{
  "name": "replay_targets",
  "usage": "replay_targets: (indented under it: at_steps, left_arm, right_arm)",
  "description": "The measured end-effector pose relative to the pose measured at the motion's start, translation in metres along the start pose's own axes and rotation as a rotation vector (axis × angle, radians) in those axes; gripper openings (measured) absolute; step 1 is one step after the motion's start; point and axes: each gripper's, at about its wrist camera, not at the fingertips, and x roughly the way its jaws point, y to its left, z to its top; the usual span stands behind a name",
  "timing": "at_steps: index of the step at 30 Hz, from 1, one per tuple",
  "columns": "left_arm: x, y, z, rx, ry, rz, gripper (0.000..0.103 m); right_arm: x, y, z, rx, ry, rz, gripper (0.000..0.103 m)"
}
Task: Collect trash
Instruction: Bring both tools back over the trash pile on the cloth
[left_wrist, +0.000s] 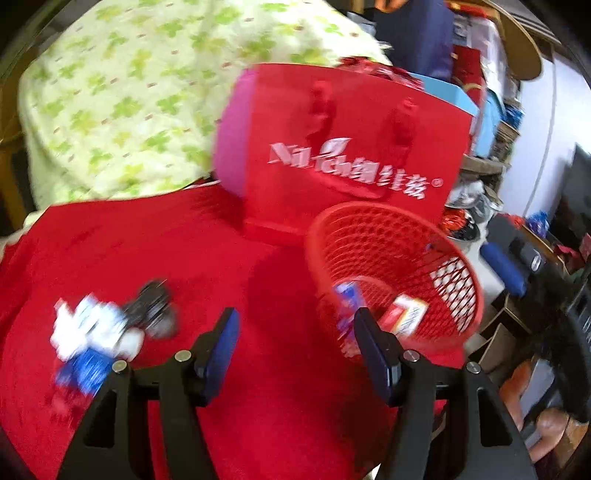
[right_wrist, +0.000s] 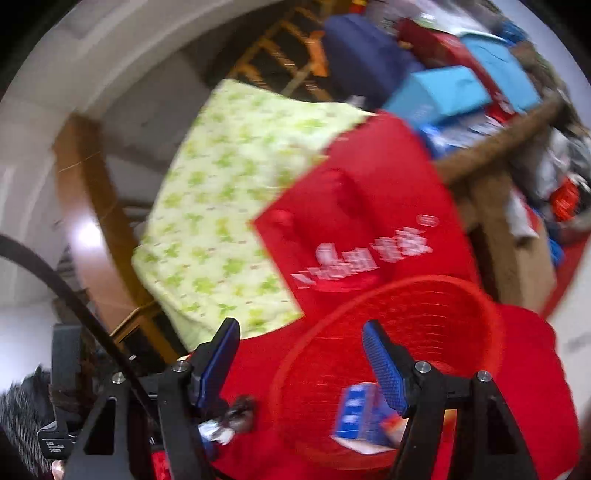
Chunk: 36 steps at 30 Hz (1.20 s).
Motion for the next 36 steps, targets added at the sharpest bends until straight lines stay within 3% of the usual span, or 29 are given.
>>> replay_targets:
  at_steps: [3, 7, 13, 15, 19, 23, 30, 36]
  left_arm:
    - [-0.024, 0.041, -0.030, -0.043, 0.017, 0.087, 0.065]
    - [-0.057, 0.099, -0.070, -0.126, 0.036, 0.223, 0.065]
    - [-0.098, 0.178, -0.129, -0.246, 0.048, 0.435, 0.065]
    - [-0.105, 0.192, -0.140, -0.274, 0.049, 0.468, 0.065]
    - [-0.107, 0.214, -0.155, -0.320, 0.051, 0.508, 0.065]
    - [-0.103, 0.226, -0.162, -0.357, 0.062, 0.497, 0.065]
    - [-0.093, 0.243, -0.163, -0.384, 0.087, 0.502, 0.065]
    - [-0.069, 0.270, -0.150, -0.399, 0.110, 0.443, 0.065]
  right_arm:
    - [0.009, 0.031, -0.010, -0.065, 0.030, 0.078, 0.073]
    - [0.029, 0.071, -0.036, -0.150, 0.133, 0.149, 0.072]
    - [0.058, 0.110, -0.073, -0.223, 0.259, 0.202, 0.072]
    - [0.067, 0.117, -0.083, -0.233, 0.291, 0.211, 0.072]
    - [0.087, 0.132, -0.103, -0.255, 0.359, 0.222, 0.073]
    - [0.103, 0.145, -0.122, -0.261, 0.436, 0.246, 0.072]
    - [0.165, 0.174, -0.159, -0.271, 0.670, 0.325, 0.073]
    - [0.227, 0.189, -0.197, -0.261, 0.828, 0.335, 0.073]
